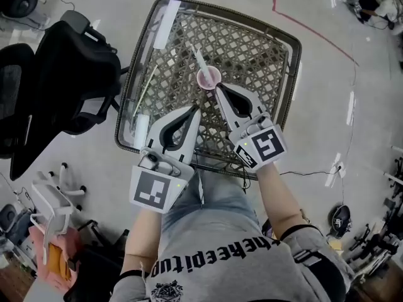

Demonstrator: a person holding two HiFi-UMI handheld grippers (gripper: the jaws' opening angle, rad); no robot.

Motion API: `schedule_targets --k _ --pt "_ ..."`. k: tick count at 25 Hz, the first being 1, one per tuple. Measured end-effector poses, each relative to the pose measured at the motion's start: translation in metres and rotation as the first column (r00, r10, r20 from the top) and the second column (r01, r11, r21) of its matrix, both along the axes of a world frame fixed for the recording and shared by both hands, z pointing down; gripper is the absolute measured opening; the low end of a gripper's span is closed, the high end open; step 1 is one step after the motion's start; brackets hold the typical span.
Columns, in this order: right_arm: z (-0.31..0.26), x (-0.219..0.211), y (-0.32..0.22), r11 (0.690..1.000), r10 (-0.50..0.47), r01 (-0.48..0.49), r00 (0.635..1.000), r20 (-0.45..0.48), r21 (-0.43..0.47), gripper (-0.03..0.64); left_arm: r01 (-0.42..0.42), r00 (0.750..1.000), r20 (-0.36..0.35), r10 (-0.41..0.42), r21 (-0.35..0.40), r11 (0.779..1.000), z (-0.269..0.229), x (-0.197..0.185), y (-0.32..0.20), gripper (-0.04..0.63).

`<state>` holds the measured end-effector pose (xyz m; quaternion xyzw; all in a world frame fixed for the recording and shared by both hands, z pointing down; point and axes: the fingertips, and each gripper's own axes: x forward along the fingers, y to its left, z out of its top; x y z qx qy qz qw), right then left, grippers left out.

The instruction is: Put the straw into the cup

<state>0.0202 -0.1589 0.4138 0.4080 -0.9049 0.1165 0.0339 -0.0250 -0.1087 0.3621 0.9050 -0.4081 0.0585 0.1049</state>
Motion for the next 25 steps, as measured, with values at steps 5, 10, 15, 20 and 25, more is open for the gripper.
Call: schedule_targets --k 5,10,15,20,25 --pt "-0.030 0.003 0.023 1.000 0.019 -0.019 0.999 0.031 0.013 0.003 -0.027 0.999 -0.022 0.028 0.046 0.999 -0.019 0.002 0.013 0.025" --pt "-0.053 0.007 0.046 0.999 0.031 -0.033 0.999 0.041 0.034 0.003 -0.035 0.997 -0.066 0.042 0.099 0.994 -0.038 0.004 0.023 0.025" --pt "-0.078 0.008 0.068 0.996 0.057 -0.061 0.997 0.045 0.071 0.003 -0.079 0.994 -0.069 0.089 0.125 0.989 -0.049 0.006 0.034 0.025" --pt "-0.103 0.015 0.091 0.989 0.096 -0.101 0.994 0.047 0.107 0.003 -0.133 0.986 -0.076 0.146 0.154 0.979 -0.063 0.013 0.048 0.025" --pt "-0.124 0.020 0.110 0.980 0.145 -0.152 0.988 0.062 0.132 0.003 -0.188 0.975 -0.083 0.205 0.180 0.966 -0.073 0.018 0.061 0.025"
